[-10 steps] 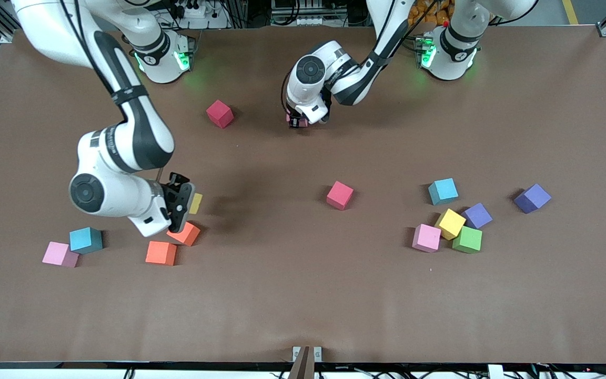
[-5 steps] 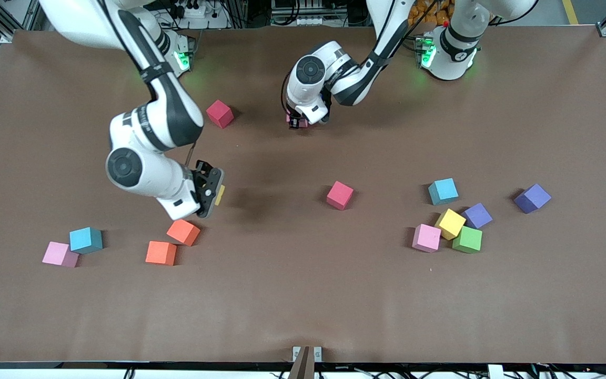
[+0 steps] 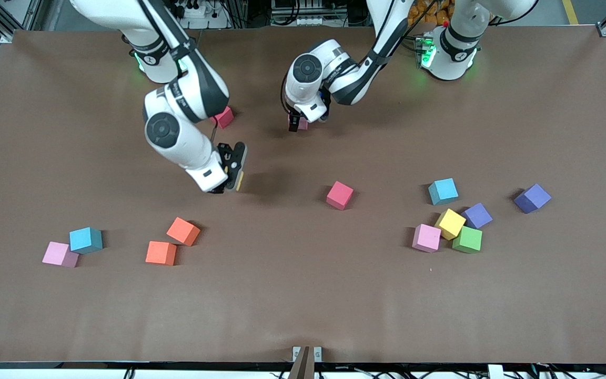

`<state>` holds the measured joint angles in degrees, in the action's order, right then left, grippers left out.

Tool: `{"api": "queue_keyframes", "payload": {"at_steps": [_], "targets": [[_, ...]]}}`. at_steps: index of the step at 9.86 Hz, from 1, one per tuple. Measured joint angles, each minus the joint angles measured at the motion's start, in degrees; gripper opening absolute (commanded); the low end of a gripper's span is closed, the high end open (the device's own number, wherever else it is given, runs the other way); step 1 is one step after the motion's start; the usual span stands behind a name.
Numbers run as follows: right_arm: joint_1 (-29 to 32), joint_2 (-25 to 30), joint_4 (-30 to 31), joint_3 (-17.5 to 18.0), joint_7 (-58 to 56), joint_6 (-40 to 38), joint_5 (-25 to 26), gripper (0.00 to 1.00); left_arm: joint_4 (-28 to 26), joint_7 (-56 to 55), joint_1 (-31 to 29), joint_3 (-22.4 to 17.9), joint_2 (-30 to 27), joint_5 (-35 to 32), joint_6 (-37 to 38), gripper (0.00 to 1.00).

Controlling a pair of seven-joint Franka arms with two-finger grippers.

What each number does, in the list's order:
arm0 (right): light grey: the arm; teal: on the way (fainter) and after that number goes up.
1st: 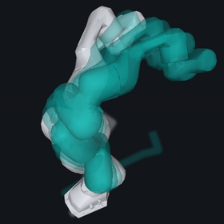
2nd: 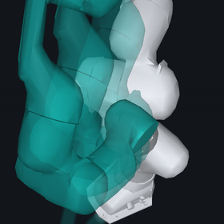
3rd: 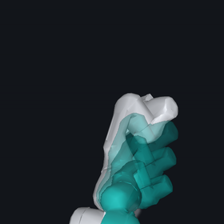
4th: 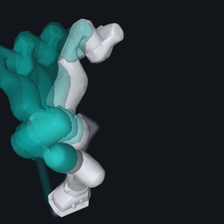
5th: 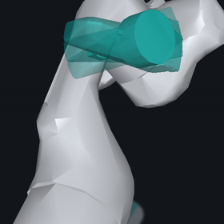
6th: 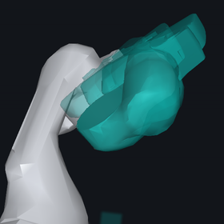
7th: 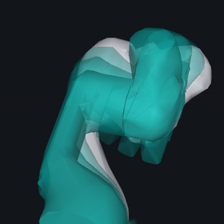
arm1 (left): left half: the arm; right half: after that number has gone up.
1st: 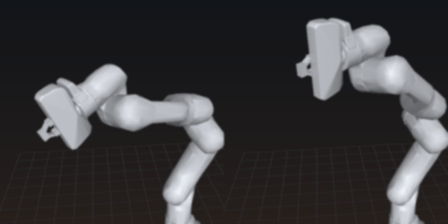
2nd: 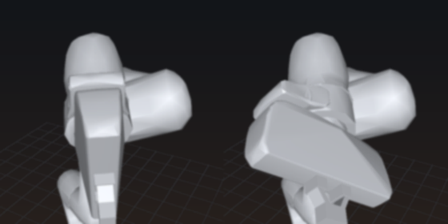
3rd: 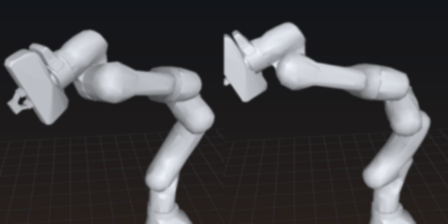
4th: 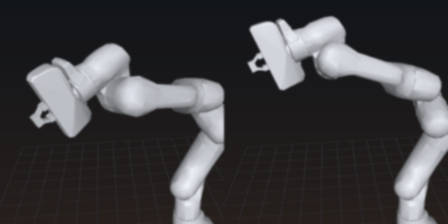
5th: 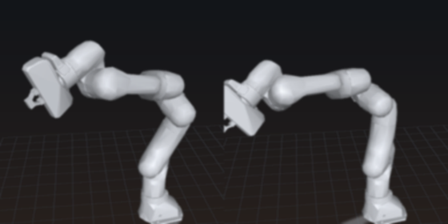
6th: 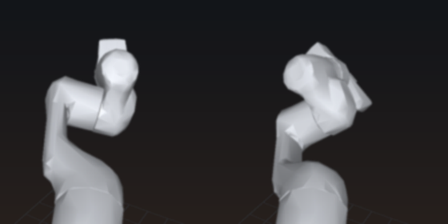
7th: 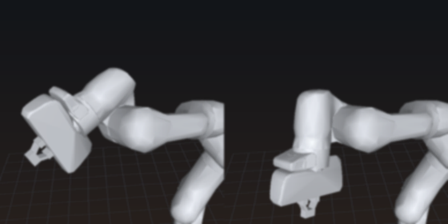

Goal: Form number 2 with 11 blocks

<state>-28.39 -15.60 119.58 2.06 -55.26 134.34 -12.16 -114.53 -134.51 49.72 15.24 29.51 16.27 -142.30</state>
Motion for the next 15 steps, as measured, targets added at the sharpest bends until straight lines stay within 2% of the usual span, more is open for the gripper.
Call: {"api": "queue_keyframes", "payload": {"at_steps": [3,5,7,9,10,12,13,15], "targets": [[-6.1,0.8,6.0,0.0,0.2,7.3,0.0,0.20,3.7,-1.0,-1.3,1.4,-2.0,-1.6,7.2,1.00],[-8.4,0.9,7.3,0.0,0.3,7.9,0.0,0.20,6.4,-1.3,-4.6,2.4,-4.8,-8.2,13.6,1.00],[-10.7,0.9,8.3,0.0,2.1,8.3,0.0,0.19,6.5,5.4,-10.1,2.6,-7.9,-12.7,19.1,1.00],[-14.7,0.9,10.1,-0.1,8.0,9.2,0.0,0.18,6.6,14.0,-15.3,2.4,-8.7,-15.3,19.6,1.00],[-16.9,1.0,11.0,-0.1,10.6,9.8,0.0,0.18,6.7,18.2,-17.4,1.9,-8.7,-16.3,19.6,1.00],[-19.4,1.7,13.9,-0.1,12.9,12.9,0.0,0.18,7.5,25.4,-19.1,-1.9,-8.6,-16.5,19.6,1.00],[-20.0,2.0,16.1,-0.1,13.2,15.5,0.0,0.18,8.8,27.6,-19.2,-3.9,-8.0,-16.5,19.6,1.00],[-21.9,2.1,19.4,-0.1,15.2,19.6,0.0,0.18,12.5,32.3,-19.4,-5.3,-4.6,-17.4,19.6,1.00]]}}
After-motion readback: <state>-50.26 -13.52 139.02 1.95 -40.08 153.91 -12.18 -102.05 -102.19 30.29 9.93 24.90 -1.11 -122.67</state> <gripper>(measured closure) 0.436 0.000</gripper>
